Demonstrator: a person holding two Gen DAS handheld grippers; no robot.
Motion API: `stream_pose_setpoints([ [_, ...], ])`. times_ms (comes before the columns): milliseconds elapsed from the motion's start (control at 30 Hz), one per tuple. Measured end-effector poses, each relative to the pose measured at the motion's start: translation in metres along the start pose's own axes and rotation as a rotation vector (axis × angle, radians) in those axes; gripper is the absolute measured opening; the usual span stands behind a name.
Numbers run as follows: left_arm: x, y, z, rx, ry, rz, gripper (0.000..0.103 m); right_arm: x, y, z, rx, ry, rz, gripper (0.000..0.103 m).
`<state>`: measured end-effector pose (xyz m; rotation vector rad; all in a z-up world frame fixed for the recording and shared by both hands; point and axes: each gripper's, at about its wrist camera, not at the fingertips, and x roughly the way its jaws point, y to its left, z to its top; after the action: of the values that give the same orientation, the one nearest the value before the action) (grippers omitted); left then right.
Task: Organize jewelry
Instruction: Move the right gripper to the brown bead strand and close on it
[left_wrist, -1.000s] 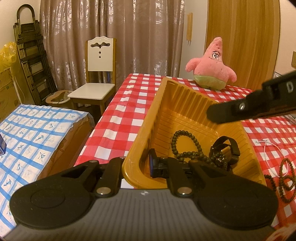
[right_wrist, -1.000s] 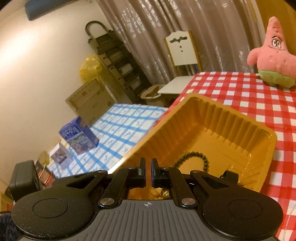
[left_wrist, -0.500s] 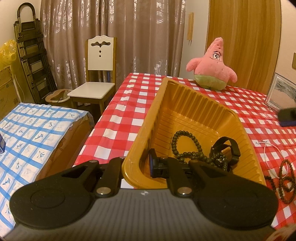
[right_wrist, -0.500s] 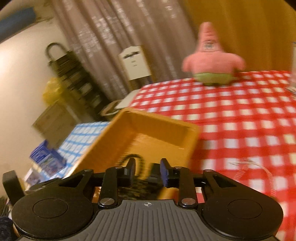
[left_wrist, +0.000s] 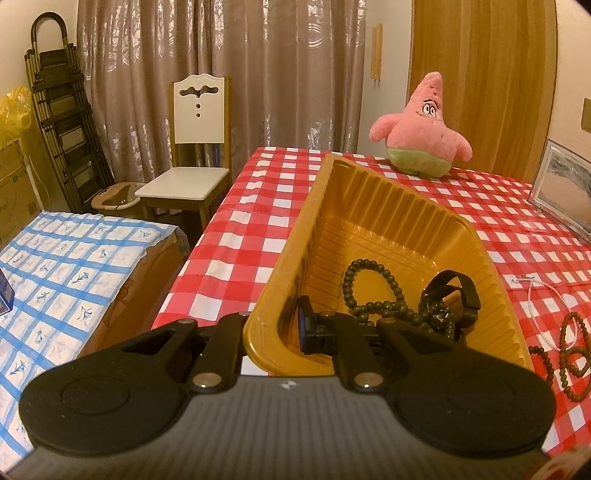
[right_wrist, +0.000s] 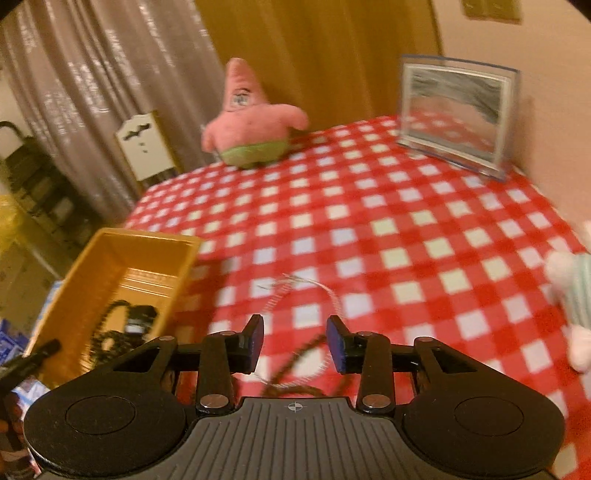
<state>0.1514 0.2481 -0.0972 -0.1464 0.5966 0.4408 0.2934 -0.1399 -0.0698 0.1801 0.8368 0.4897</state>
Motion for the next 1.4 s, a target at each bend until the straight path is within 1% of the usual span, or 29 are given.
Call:
stream_pose_setpoints([
  [200,-0.002,-0.001,0.000,0.010,-0.003,0.004,0.011,-0.002,-0.007,-0.016,-0.024,0.044,-0.048,0.038],
  [433,-0.005,-0.001,0.000,0.013,-0.004,0.008,0.011,0.012,0.000,-0.032,-0.085,0.099,-0.063,0.038],
  [533,-0.006,-0.002,0.000,0.016,-0.003,0.010,0.011,0.019,-0.001,-0.035,-0.087,0.110,-0.067,0.038],
  [700,-0.006,-0.001,0.000,0.014,-0.003,0.011,0.011,0.030,-0.003,-0.035,-0.077,0.127,-0.081,0.038],
  [800,-0.006,-0.002,0.000,0.016,-0.003,0.011,0.011,0.038,-0.003,-0.035,-0.089,0.140,-0.105,0.038],
  [1033,-0.007,-0.002,-0.001,0.018,-0.004,0.011,0.011,0.051,-0.002,-0.034,-0.107,0.139,-0.148,0.038],
  [1400,-0.008,-0.002,-0.001,0.018,-0.003,0.010,0.011,0.065,-0.001,-0.033,-0.127,0.148,-0.184,0.037],
])
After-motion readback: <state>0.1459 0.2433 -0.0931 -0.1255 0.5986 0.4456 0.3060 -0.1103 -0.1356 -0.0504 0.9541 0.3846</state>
